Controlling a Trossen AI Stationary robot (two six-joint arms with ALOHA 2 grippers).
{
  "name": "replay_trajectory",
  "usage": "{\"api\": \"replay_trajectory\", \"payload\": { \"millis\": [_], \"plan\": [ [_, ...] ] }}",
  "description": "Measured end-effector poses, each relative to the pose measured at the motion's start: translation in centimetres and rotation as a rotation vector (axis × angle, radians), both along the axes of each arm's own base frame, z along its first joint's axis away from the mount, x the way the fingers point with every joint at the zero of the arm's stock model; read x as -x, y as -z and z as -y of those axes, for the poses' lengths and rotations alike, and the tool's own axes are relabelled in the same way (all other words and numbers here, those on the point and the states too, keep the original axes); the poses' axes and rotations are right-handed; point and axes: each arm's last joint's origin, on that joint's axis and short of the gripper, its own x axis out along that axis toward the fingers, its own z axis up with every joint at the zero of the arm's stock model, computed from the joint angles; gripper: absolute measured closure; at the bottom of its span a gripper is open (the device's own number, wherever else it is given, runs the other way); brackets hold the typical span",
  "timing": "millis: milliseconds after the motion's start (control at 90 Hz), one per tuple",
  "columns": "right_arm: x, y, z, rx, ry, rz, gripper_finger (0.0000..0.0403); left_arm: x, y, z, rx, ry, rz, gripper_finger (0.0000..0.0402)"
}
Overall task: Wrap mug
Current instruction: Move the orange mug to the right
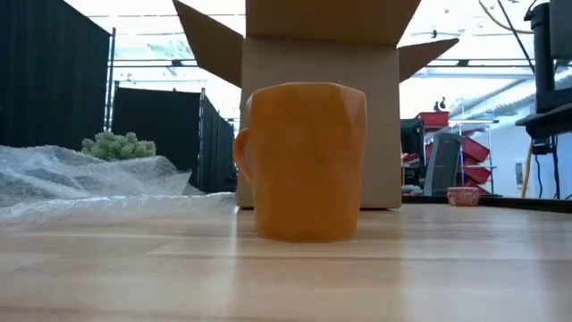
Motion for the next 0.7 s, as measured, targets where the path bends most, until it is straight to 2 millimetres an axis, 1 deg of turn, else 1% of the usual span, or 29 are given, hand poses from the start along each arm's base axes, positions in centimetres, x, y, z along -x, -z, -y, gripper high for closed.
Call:
{"api": "replay_trajectory", "payload": {
  "millis": [78, 178, 289, 356, 433, 511, 656, 700],
  "plan": [
    [1.3, -1.3, -2.2, 0.006, -0.048, 0.045, 0.0090, -0.1, 0.9, 0.7, -0.013, -0.025, -0.016, 0.0402],
    [2.4, -2.1, -4.9, 0.002, -0.123, 0.080, 0.0090, -0.3, 2.0, 1.5, -0.024, -0.024, -0.021, 0.0402],
    [2.8, -1.3, -7.3, -0.009, -0.209, 0.060, 0.0090, -0.9, 3.1, 2.3, -0.020, -0.002, -0.004, 0.0402],
    [2.8, -0.3, -8.4, -0.018, -0.251, 0.034, 0.0090, -1.1, 3.2, 2.5, -0.022, 0.010, 0.015, 0.0402],
    [2.8, 0.4, -9.3, -0.018, -0.282, 0.034, 0.0090, -1.3, 2.9, 2.5, -0.026, 0.017, 0.038, 0.0402],
    [2.7, 0.9, -9.7, -0.023, -0.295, 0.033, 0.0090, -1.3, 2.9, 2.3, -0.026, 0.010, 0.044, 0.0402],
    [2.6, 1.6, -10.0, -0.034, -0.302, 0.008, 0.0090, -1.3, 2.9, 2.3, -0.025, 0.008, 0.043, 0.0402],
    [2.6, 1.6, -10.1, -0.045, -0.296, 0.005, 0.0090, -1.3, 3.0, 2.4, 0.005, -0.005, 0.044, 0.0402]
  ]
}}
